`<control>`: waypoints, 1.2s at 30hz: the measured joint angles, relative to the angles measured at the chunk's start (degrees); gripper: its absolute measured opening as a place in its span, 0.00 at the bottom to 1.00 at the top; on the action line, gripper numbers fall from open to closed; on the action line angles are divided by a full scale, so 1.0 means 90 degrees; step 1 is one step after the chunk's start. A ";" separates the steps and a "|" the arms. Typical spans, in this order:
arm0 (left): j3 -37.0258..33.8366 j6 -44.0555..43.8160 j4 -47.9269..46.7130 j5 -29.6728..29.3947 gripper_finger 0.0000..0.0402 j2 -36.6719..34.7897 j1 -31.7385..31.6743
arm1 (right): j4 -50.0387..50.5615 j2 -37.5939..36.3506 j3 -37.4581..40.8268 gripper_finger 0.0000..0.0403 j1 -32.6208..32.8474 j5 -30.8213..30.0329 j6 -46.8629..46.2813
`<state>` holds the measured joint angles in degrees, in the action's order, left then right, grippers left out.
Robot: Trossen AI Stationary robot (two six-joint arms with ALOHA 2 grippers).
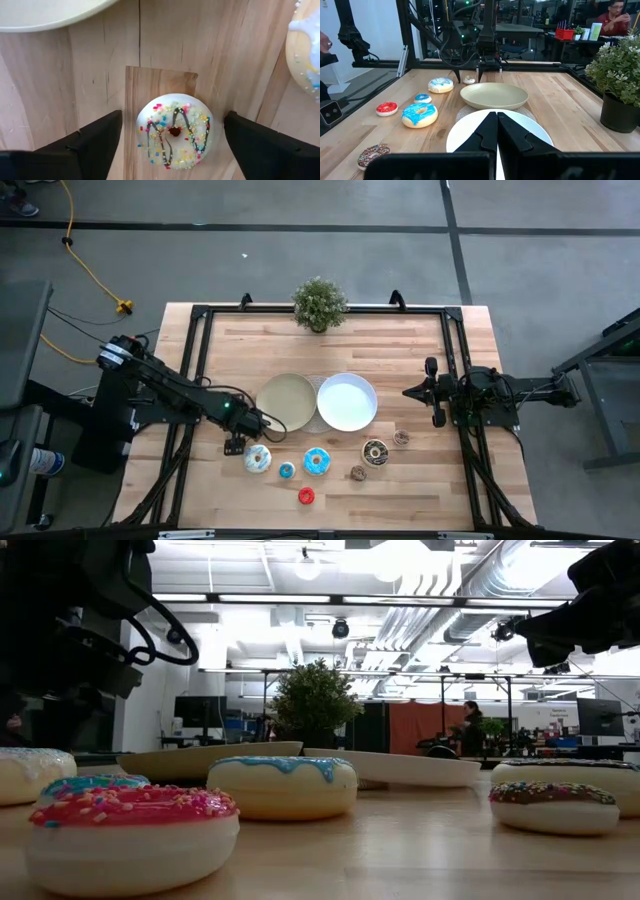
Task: Pick & Place donuts
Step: Put the small white donut on the brown plate
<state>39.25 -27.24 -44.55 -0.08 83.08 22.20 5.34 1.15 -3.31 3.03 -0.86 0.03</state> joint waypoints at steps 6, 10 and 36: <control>-0.0001 -0.0002 0.0019 0.0044 0.69 0.0037 -0.0001 | 0.0000 0.0000 0.0000 0.00 0.0001 0.0000 0.0000; -0.0003 -0.0003 0.0014 0.0045 0.63 0.0040 -0.0001 | 0.0000 0.0000 -0.0002 0.00 0.0001 0.0000 -0.0001; 0.0695 0.0135 -0.0829 0.0075 0.48 0.0030 -0.0008 | -0.0002 0.0000 -0.0001 0.00 0.0001 0.0000 -0.0002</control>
<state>45.50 -26.02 -52.01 0.60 83.36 22.13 5.32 1.15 -3.33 3.03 -0.86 0.02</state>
